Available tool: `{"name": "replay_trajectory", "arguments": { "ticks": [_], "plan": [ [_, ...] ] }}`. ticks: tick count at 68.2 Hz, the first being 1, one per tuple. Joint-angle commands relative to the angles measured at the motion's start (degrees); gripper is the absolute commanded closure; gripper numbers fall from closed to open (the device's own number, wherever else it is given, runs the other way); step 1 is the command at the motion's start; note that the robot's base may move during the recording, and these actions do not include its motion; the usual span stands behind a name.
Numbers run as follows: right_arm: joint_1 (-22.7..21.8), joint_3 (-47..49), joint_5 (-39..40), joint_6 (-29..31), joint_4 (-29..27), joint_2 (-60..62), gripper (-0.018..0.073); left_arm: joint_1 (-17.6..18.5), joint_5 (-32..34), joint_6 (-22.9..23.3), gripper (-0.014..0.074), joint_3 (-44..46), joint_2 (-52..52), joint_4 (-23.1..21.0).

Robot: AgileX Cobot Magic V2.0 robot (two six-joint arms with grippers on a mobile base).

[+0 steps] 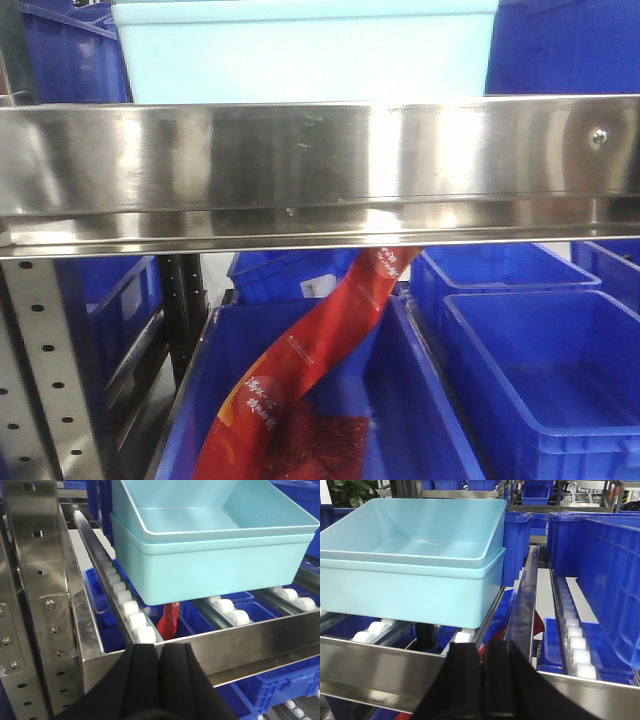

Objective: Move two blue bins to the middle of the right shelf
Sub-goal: 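Push the teal bin forward and lower it onto the upper rollers, then open both grippers to release the teal bin's side walls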

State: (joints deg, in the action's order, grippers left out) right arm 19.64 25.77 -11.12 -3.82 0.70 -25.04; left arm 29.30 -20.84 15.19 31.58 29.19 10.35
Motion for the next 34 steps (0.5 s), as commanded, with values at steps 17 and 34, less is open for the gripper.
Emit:
{"name": "replay_trajectory", "arguments": {
  "ticks": [17,34],
  "plan": [
    [-0.08,-0.07,1.57,0.39,0.63,0.40,0.0721,0.27,1.31,0.11,0.0707,-0.18,-0.41,0.41],
    [-0.08,-0.07,1.57,0.39,0.63,0.40,0.0721,-3.91,0.51,-9.73,0.0707,-0.65,-3.15,-5.36]
  ]
}}
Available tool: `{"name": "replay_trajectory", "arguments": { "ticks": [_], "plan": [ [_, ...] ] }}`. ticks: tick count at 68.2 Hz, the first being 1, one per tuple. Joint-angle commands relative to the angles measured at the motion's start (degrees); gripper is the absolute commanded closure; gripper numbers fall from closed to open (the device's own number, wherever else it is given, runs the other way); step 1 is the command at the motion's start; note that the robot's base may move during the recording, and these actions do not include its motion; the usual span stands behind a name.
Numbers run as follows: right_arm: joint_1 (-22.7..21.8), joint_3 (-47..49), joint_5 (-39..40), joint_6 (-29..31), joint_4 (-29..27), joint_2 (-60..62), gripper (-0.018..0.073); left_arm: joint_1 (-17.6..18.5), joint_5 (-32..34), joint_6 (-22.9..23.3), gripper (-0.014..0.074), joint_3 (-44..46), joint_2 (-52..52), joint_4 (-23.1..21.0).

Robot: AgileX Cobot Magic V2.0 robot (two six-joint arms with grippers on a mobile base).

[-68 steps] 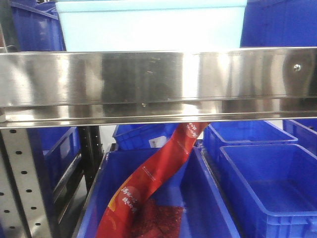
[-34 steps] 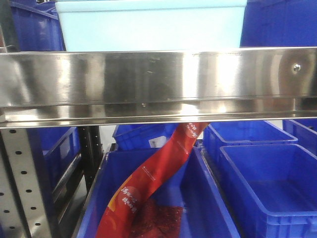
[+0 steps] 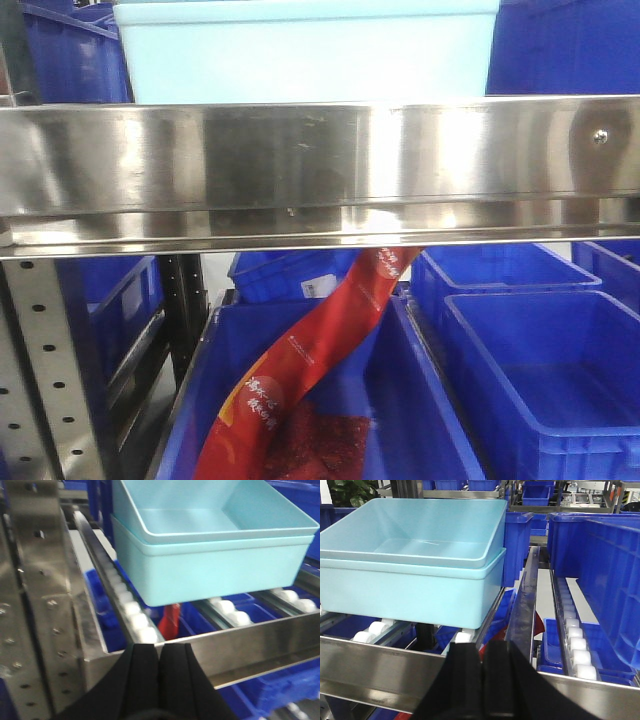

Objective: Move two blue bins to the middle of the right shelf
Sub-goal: 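Open both grippers to release the teal bin's side walls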

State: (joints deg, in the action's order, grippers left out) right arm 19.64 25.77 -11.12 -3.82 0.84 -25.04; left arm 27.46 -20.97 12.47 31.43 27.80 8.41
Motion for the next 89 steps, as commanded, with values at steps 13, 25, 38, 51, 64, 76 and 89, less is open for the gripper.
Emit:
{"name": "replay_trajectory", "arguments": {
  "ticks": [13,25,38,51,64,76,89],
  "plan": [
    [-0.08,-0.07,1.68,0.39,0.49,0.40,0.0721,-13.28,10.45,-19.42,0.0707,-11.80,-11.62,-10.89],
    [-0.08,-0.07,1.68,0.39,0.49,0.40,0.0721,-18.84,15.45,-19.42,0.0707,-24.67,-22.47,-10.89],
    [-0.08,-0.07,1.66,0.39,0.49,0.40,0.0721,-20.37,15.46,-19.42,0.0707,-31.43,-27.80,-10.63],
    [-0.08,-0.07,1.93,0.39,0.49,0.40,0.0721,-20.37,16.39,-19.42,0.0707,-31.43,-27.80,-10.63],
    [-1.78,-1.30,4.23,0.39,0.49,0.82,0.0721,-20.37,16.39,-19.42,0.0707,-31.43,-27.80,-10.63],
    [-7.25,-8.97,11.12,0.39,0.49,6.99,0.0721,-20.37,16.39,-19.42,0.0707,-31.43,-27.80,-10.63],
    [-7.86,-19.26,12.61,0.39,0.49,19.12,0.0721,-20.37,16.39,-19.42,0.0707,-31.43,-27.80,-10.63]
  ]
}}
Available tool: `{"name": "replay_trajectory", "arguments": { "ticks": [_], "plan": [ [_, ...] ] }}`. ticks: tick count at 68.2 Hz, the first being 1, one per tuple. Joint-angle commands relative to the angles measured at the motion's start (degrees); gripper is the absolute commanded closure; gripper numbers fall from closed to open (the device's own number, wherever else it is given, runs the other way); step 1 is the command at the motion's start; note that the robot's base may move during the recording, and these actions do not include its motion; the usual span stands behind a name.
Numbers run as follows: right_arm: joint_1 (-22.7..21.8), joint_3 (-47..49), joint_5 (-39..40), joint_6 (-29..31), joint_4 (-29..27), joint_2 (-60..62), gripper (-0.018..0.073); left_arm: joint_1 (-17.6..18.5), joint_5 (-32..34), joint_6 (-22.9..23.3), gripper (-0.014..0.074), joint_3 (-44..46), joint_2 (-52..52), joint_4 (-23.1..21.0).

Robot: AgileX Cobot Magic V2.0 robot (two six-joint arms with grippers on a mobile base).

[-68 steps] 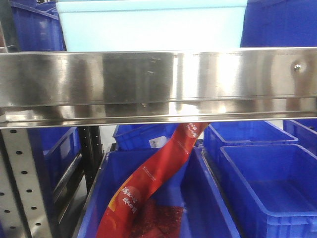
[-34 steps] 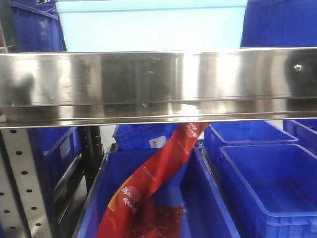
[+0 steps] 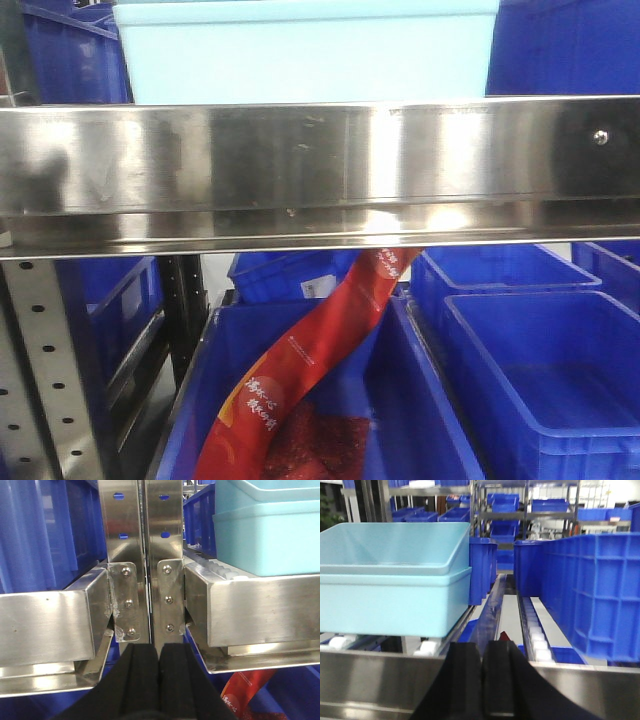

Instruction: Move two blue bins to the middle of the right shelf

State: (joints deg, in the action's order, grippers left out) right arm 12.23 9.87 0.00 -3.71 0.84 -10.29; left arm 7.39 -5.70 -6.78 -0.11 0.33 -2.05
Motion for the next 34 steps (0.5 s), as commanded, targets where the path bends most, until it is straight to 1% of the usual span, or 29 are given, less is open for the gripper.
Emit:
{"name": "replay_trajectory", "arguments": {
  "ticks": [1,6,12,22,26,34],
  "plan": [
    [-0.56,-4.15,1.36,0.28,0.49,5.73,0.0721,-0.31,1.12,-0.16,0.0707,0.11,-0.33,-0.17],
    [-1.17,-6.29,0.00,0.28,0.49,10.05,0.0721,-0.31,1.12,-0.16,0.0707,0.11,-0.33,-0.17],
    [-2.38,-8.51,-0.39,0.28,0.49,10.29,0.0721,-0.31,1.12,-0.16,0.0707,0.11,-0.33,-0.17],
    [-7.33,-9.87,0.45,0.28,0.49,10.29,0.0721,-0.31,1.12,-0.16,0.0707,0.11,-0.33,-0.17],
    [-8.77,-9.87,-1.90,0.28,0.80,10.29,0.0721,-0.31,1.12,-0.16,0.0707,0.11,-0.33,-0.17],
    [-8.94,-9.87,-2.70,0.28,1.60,10.29,0.0721,-0.31,1.12,-0.16,0.0707,0.11,-0.33,-0.17]
  ]
}}
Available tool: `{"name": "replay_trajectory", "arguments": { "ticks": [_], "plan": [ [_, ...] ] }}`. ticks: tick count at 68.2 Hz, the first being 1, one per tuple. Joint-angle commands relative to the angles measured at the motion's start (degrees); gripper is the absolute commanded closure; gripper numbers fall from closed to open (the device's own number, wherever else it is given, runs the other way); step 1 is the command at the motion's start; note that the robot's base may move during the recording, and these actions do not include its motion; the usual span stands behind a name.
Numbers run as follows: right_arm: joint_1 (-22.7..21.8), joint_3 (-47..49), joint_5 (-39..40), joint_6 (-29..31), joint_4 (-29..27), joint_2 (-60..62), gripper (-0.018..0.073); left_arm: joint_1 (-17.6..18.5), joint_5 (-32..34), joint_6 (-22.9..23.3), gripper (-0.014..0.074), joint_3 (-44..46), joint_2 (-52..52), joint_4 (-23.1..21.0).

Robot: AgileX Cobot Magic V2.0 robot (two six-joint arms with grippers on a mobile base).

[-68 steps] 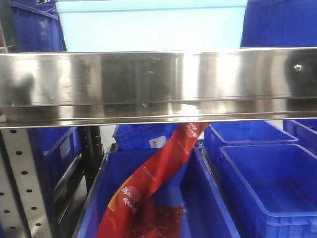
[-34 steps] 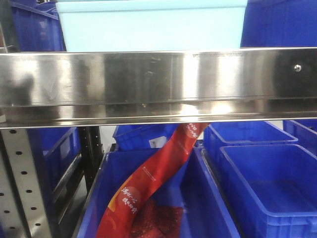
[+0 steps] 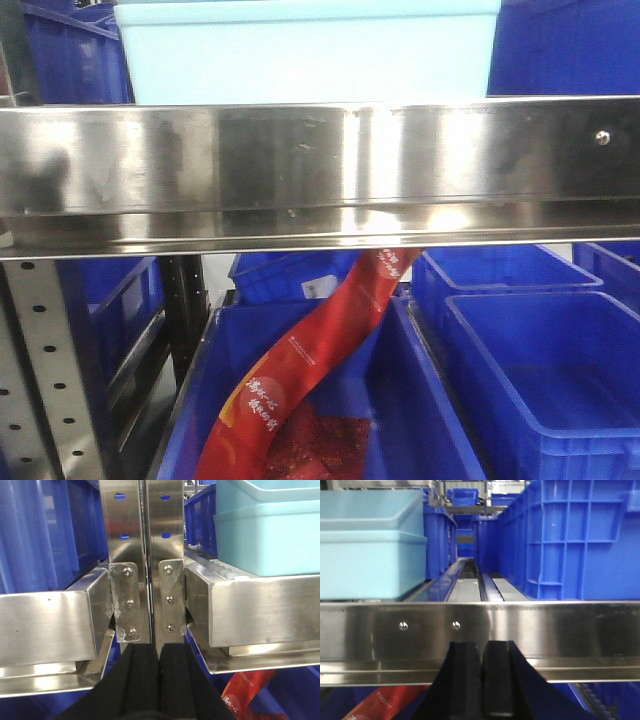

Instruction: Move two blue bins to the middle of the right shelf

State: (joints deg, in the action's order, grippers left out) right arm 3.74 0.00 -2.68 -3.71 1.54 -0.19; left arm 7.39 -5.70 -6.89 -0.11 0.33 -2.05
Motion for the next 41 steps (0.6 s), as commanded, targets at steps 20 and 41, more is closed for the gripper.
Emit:
{"name": "replay_trajectory", "arguments": {
  "ticks": [20,41],
  "plan": [
    [-0.83,0.00,-3.22,0.28,0.78,0.19,0.0721,-0.31,1.12,-0.05,0.0707,0.11,-0.33,-0.17],
    [-0.83,0.00,-3.22,0.28,0.78,0.19,0.0721,-0.31,1.12,-0.05,0.0707,0.11,-0.33,-0.17]
  ]
}}
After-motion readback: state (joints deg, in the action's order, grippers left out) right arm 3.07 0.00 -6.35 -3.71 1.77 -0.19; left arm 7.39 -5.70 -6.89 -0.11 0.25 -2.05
